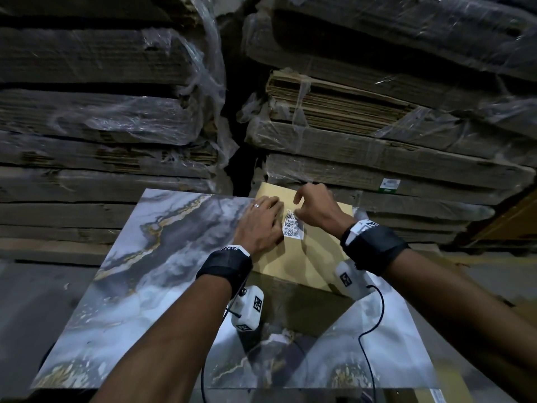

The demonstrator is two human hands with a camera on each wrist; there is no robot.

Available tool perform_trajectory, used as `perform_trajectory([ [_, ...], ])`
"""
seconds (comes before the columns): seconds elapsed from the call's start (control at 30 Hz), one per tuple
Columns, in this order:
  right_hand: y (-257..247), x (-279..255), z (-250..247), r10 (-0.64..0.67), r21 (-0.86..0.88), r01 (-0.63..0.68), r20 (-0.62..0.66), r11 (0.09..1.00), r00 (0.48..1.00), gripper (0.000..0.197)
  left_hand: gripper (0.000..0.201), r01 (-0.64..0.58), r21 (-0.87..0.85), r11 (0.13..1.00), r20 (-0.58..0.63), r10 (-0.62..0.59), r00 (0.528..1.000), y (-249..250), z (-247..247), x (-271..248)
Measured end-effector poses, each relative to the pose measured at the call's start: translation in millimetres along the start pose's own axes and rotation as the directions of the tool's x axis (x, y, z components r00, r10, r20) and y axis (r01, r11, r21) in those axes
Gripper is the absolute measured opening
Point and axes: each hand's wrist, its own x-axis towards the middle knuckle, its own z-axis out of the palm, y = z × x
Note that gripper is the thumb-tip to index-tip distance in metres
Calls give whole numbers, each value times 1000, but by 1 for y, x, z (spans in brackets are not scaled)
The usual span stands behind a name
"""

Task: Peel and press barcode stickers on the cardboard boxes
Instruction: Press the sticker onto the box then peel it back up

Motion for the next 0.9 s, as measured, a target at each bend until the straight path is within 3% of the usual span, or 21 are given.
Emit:
perform_trajectory([
  [0.13,-2,0,-5,35,45,-35,3,998,999,23,53,-1,14,1000,5,1,1000,-1,1,0],
  [0.2,1,-3,-9,57,146,-56,1,988,998,22,53,5,20,1000,8,-5,1000,-2,1,0],
  [0.3,8,-11,-15,96,275,-68,-90,959,991,17,56,6,22,1000,12,-6,1000,-1,0,0],
  [0.37,14,-15,-19,95,253,-68,-96,965,991,19,56,12,19,1000,15,-13,1000,0,-1,0],
  [0.5,16,-30,-7,71,95,-81,100,992,992,35,55,7,24,1000,15,-7,1000,1,-2,0],
  [0.63,14,-34,7,79,105,-81,23,991,997,17,57,-4,34,999,6,4,1000,2,-5,-2],
  [0.9,7,-34,4,151,107,-152,11,983,988,14,61,-11,38,999,11,10,1000,5,-9,-3],
])
